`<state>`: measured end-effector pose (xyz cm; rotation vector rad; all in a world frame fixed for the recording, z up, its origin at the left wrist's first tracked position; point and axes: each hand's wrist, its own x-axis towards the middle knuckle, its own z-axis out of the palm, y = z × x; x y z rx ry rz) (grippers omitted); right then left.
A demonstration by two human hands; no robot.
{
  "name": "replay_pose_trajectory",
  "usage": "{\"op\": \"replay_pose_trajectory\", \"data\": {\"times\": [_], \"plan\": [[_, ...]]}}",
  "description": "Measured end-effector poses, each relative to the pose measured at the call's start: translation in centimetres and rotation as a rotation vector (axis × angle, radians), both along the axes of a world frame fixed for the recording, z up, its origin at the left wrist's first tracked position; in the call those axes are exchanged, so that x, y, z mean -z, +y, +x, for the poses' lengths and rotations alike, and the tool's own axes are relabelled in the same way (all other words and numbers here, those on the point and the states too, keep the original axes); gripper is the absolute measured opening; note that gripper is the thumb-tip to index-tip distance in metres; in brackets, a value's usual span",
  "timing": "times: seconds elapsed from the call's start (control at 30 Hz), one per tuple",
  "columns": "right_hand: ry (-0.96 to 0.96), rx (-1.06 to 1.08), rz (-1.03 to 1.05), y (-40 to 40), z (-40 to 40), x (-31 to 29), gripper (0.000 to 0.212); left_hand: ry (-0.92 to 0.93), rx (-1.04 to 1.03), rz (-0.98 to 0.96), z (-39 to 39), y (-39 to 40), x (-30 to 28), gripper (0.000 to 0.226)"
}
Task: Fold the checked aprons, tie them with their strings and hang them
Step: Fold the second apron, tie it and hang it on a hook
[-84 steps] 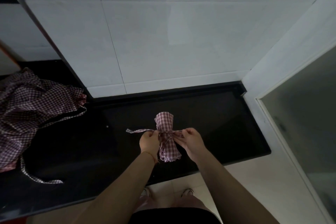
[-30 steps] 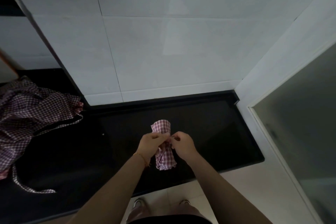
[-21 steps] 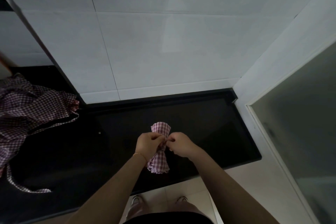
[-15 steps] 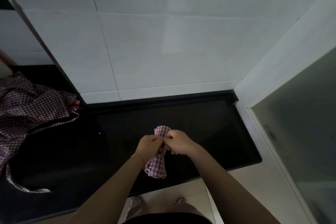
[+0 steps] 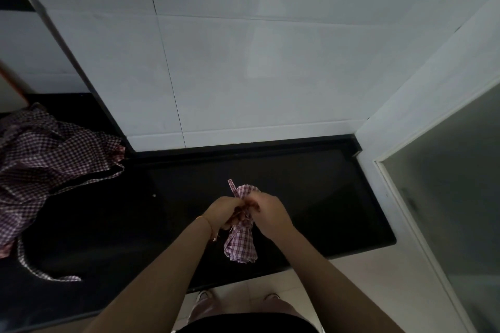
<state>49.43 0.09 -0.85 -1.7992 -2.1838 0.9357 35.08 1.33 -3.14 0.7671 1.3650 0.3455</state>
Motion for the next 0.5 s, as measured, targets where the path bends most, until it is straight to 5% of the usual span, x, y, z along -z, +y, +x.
{"op": "replay_pose_trajectory", "data": {"times": [0.27, 0.5], "plan": [[-0.079, -0.211, 0.108, -0.2, 0.6, 0.4, 0.020, -0.011, 0.043, 0.039, -0.4, -0.4, 0.2, 0.030], [0.053, 0.075, -0.229, -0.3, 1.8, 0.4, 0.017, 0.005, -0.095, 0.187, 0.5, -1.3, 0.6, 0.018]]}}
